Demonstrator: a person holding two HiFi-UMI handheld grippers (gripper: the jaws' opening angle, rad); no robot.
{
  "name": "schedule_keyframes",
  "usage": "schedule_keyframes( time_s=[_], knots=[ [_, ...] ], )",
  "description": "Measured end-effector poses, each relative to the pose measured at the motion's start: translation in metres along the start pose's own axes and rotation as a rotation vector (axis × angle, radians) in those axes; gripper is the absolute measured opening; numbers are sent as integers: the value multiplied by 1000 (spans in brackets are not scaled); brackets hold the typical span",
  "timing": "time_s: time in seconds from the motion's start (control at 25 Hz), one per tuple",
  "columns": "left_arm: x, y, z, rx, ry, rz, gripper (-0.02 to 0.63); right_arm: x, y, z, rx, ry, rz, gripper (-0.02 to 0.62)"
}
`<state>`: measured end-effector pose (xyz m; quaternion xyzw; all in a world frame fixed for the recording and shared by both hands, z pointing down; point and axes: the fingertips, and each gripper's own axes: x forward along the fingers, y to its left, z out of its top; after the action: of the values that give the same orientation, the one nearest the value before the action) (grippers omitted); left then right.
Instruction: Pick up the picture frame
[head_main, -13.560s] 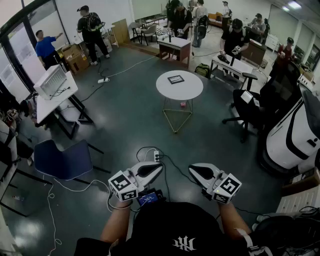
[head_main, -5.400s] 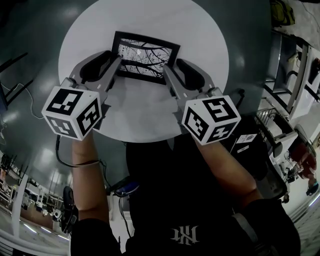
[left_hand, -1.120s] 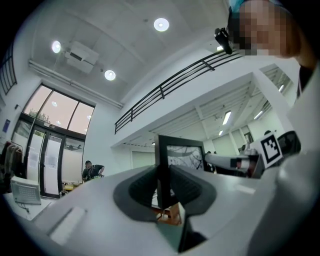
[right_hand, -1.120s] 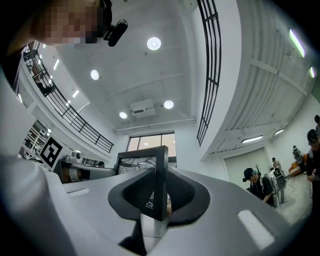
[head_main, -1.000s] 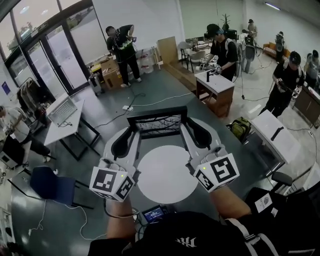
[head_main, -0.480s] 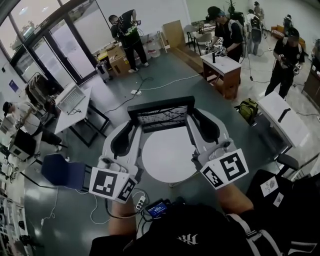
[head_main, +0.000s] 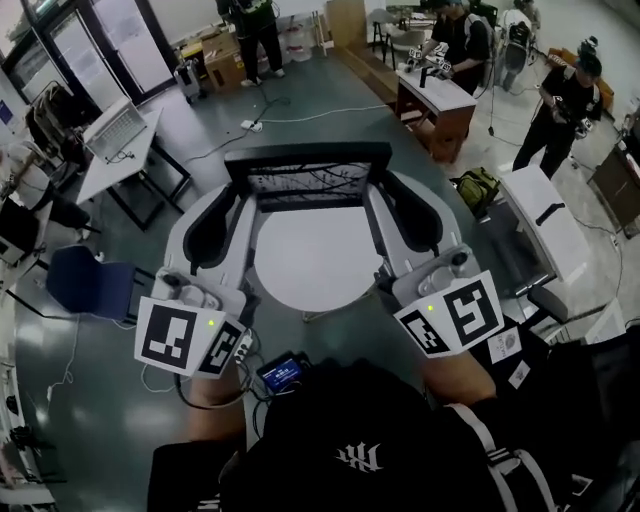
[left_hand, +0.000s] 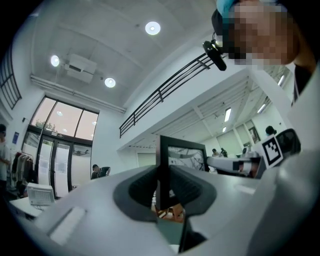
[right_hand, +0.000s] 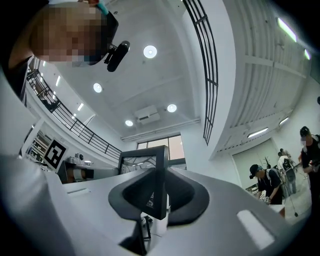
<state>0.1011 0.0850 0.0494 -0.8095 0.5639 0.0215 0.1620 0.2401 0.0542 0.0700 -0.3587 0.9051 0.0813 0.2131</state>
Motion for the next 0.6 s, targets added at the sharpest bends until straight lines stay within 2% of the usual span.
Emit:
schedule_keyframes(
  time_s=[0.2,0.4,0.6],
  knots=[
    [-2,6,-14,-17,-8,9,77,6,2,-12,-29,23,31,60],
    [0,5,-36,-41,26,6,77,3,-3,-32,-8,59,23,60],
    [0,6,-36,-43,44,10,77,4,-2,-35,12,76,39,60]
  ],
)
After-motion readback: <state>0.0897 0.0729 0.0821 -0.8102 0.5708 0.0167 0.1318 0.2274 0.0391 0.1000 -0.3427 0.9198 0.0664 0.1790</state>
